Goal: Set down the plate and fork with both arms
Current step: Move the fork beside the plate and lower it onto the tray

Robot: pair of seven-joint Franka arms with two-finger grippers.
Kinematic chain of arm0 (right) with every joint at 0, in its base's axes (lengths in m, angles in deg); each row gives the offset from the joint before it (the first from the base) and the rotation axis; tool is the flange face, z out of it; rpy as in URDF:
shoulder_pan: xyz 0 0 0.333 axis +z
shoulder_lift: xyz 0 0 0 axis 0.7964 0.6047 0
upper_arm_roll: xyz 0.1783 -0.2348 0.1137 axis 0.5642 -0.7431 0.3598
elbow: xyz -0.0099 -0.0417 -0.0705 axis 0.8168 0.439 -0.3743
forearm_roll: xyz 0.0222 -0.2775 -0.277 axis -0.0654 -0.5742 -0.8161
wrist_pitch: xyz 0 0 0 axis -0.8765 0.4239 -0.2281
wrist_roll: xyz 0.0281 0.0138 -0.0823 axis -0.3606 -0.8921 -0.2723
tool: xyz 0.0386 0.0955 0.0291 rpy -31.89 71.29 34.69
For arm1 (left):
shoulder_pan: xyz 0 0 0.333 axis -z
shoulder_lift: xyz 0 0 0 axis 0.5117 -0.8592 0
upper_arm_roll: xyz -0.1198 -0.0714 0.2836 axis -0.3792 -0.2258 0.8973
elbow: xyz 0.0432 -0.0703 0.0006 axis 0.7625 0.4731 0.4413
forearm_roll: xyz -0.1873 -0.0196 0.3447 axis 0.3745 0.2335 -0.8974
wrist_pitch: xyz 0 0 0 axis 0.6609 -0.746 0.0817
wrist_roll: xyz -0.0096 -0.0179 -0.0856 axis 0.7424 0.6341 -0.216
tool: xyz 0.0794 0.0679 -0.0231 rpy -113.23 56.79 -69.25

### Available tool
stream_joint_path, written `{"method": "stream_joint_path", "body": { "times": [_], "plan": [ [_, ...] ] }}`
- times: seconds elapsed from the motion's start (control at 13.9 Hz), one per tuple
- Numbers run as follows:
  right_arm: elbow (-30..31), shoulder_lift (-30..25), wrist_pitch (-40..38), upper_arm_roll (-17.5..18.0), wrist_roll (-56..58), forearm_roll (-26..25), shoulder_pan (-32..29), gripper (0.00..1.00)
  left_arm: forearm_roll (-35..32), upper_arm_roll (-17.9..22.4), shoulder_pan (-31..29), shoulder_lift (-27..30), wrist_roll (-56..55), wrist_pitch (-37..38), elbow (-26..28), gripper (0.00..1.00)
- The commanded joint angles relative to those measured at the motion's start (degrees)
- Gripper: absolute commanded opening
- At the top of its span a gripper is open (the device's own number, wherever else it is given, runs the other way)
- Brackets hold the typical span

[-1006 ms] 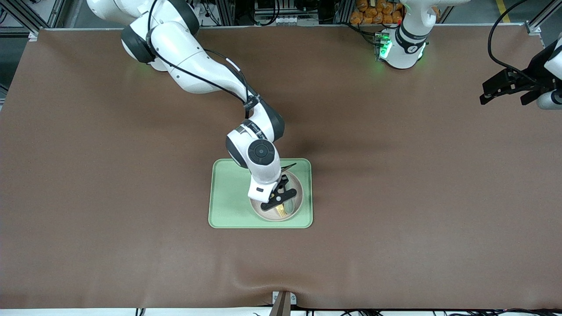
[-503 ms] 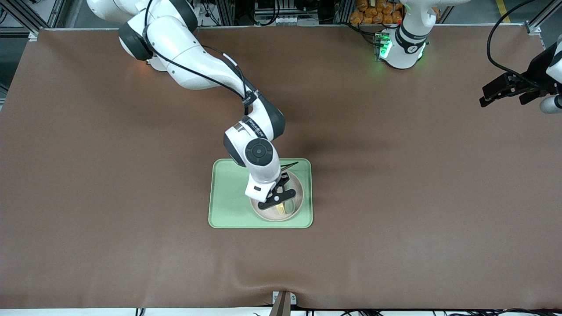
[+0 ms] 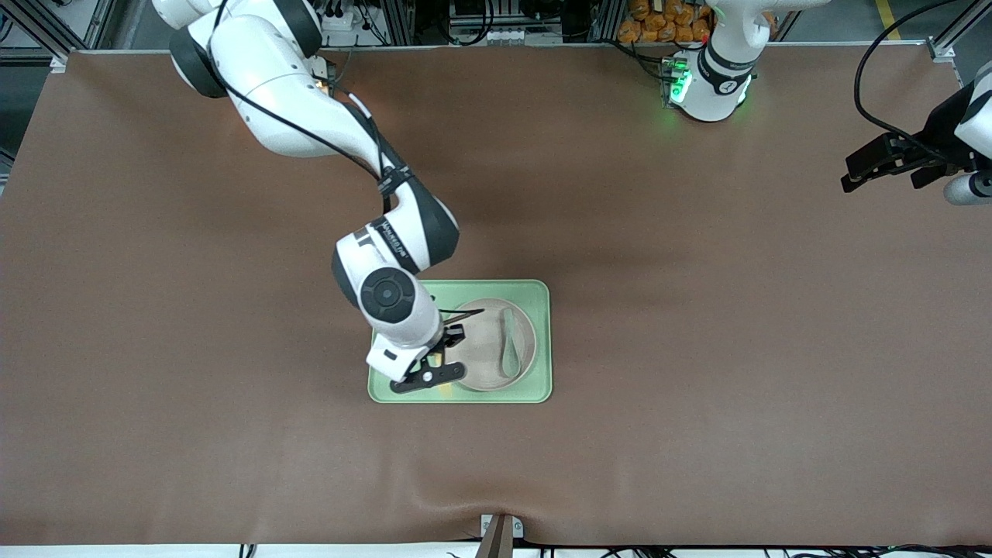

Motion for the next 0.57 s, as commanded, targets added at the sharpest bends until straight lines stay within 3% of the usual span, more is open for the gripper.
{"method": "stream_joint_path", "body": {
  "times": [0.0,0.14,0.5],
  "plan": [
    [18.0,-8.7,9.5,0.3,-1.2,0.6,-2.0,0.0,0.5,-0.2,-0.1,0.5,-0.9,-1.0,0.6,1.0],
    [28.1,-12.5,17.2,0.5,-1.3,0.7,-3.3,0.0,0.5,-0.2,-0.2,0.5,-0.9,-1.0,0.7,1.0],
    [30.4,-12.2,17.8,0.7,-11.6,0.9,-2.7,0.0,0.5,-0.3,-0.2,0.5,-0.9,-1.0,0.7,1.0]
  ]
}}
